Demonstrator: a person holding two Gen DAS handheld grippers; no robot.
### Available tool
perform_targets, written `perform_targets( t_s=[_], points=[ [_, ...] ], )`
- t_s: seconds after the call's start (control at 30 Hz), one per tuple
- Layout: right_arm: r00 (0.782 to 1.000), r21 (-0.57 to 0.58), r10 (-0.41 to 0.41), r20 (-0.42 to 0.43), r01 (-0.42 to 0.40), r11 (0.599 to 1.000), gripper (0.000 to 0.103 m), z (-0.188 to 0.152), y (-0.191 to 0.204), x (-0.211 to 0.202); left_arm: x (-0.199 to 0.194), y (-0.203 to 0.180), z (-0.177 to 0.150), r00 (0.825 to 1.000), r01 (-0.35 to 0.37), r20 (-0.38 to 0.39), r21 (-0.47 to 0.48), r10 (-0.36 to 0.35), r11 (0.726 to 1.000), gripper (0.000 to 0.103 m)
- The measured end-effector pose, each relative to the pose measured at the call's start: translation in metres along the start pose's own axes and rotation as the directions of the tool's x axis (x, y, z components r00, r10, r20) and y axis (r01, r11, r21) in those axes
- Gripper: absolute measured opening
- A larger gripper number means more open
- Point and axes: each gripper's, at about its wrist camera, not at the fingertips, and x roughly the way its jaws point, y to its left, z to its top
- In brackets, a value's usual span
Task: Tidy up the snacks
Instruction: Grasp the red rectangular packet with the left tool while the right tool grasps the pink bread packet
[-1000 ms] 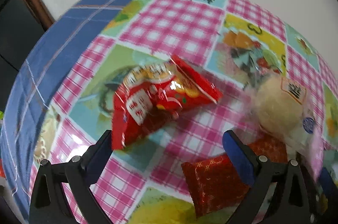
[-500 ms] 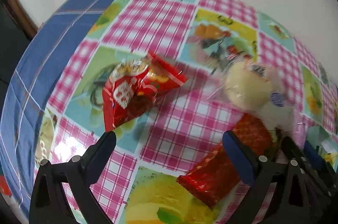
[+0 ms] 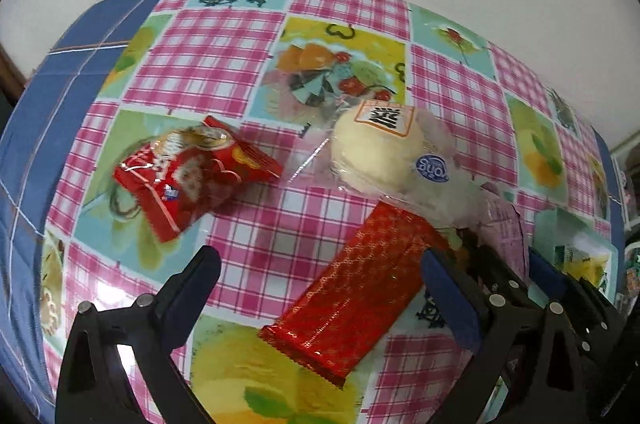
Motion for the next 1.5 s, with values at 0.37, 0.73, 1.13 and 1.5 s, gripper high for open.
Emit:
perform_targets(
  t_s=[0.37,0.73,1.13,1.5],
  points=[
    [0.999,0.077,0.033,-0.005,-0.033,0.996,0.043,0.0,-0.016,0.0,0.003,0.0,0.0,1.0,0.011,-0.006,0.063,-0.011,0.998,0.092],
    [0.999,0.109,0.04,-0.01,-0.038,0.993,0.042,-0.001,-0.024,0.001,0.017,-0.026,-0.007,0.999,0.009,-0.044,0.173,-0.002,0.985,0.07],
    [0.999,0.12,0.042,-0.014,-0.04,0.992,0.042,-0.001,-0.025,0.001,0.026,-0.046,-0.01,0.999,0.026,-0.051,0.247,-0.013,0.969,0.065],
    [0.997,0.068,0.07,-0.033,-0.067,0.995,0.042,0.0,-0.012,0.0,0.031,-0.022,-0.001,0.994,-0.103,-0.009,0.09,0.104,0.991,0.065]
  ],
)
